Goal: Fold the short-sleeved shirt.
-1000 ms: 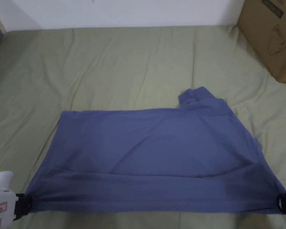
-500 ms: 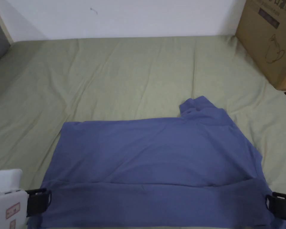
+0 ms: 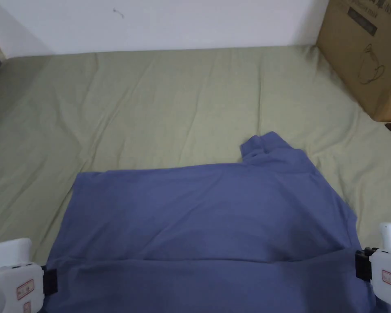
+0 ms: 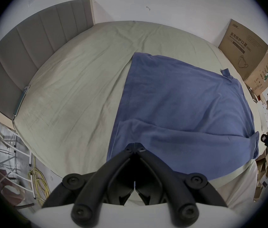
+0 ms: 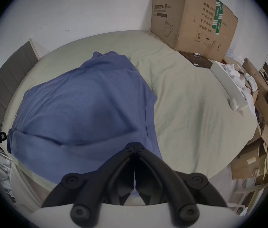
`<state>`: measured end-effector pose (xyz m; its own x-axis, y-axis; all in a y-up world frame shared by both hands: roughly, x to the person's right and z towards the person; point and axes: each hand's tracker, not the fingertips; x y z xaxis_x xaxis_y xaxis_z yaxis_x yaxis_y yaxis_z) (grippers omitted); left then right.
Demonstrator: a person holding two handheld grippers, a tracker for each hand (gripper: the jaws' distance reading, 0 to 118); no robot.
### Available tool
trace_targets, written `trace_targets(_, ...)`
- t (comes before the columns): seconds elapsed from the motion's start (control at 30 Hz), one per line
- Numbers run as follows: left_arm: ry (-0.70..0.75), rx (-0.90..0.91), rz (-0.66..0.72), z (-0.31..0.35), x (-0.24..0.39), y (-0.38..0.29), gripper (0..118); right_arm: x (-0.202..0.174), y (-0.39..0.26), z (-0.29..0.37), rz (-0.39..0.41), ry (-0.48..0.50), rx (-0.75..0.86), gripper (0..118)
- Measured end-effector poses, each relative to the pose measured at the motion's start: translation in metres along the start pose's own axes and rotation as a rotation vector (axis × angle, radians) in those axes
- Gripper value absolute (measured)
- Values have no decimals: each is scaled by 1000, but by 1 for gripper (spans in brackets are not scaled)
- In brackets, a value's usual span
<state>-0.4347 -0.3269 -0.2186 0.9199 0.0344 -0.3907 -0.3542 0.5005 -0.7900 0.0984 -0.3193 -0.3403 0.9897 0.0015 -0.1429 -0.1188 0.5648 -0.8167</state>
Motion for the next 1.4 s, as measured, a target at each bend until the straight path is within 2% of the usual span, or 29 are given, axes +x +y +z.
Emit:
trace_targets(0.07, -3, 5, -4, -2, 0, 10, 0, 2, 22, -7, 10, 16, 19, 0)
trace_targets(0.13, -5, 12, -17, -2, 5, 20, 0, 5, 50, -13, -16, 54, 109, 1)
trace_targets(0.17, 4, 13, -21, -3, 6, 26, 0, 6, 70, -19, -21, 74, 138, 11)
trace_targets(0.2, 5, 17, -28, -4, 7, 31, 0, 7, 89, -25, -15, 70, 134, 35)
trace_targets(0.23, 3, 23, -32, -6, 7, 35, 0, 7, 112, -34, -21, 71, 138, 52)
trace_targets(0.27, 4, 26, -30, -7, 11, 40, 0, 6, 135, -47, -18, 80, 145, 62)
trace_targets(0.33, -2, 21, -25, -13, 12, 48, 0, 2, 175, -75, 29, 71, 153, 74)
trace_targets(0.4, -5, 14, -34, -19, 17, 53, 0, -1, 207, -110, 85, 60, 113, 79)
trace_targets(0.6, -1, -24, -22, -36, 12, 61, 0, -6, 234, -207, 81, 18, -105, 79)
trace_targets(0.7, 9, -34, -2, -39, 8, 64, 0, -6, 226, -233, 123, 4, -177, 79)
trace_targets(0.73, 15, -32, 1, -39, 7, 64, 0, -6, 222, -235, 117, 12, -175, 79)
trace_targets(0.77, 15, -34, 3, -39, 6, 64, 0, -3, 224, -233, 73, 26, -169, 78)
trace_targets(0.8, 18, -38, 5, -40, 6, 65, 0, -2, 227, -231, 23, 39, -187, 72)
trace_targets(0.83, 20, -39, 6, -40, 5, 65, 0, -3, 228, -227, 13, 41, -172, 62)
trace_targets(0.87, 20, -41, 6, -42, 4, 64, 0, -5, 229, -223, 50, 26, -161, 43)
trace_targets(0.9, 20, -44, 7, -43, 4, 64, 0, -7, 229, -222, 84, 21, -149, 10)
trace_targets(0.93, 21, -46, 9, -45, 5, 66, 0, -8, 228, -221, 84, 32, -151, 1)
trace_targets(1.17, 12, -34, 4, -51, 5, 84, 0, -6, 234, -204, 53, 36, -134, 0)
trace_targets(1.3, 22, 16, -17, -54, 10, 117, 0, -11, 235, -201, 84, 26, -130, 0)
trace_targets(1.4, -25, 42, -10, -64, 11, 148, 0, -13, 235, -203, 109, 17, -128, 0)
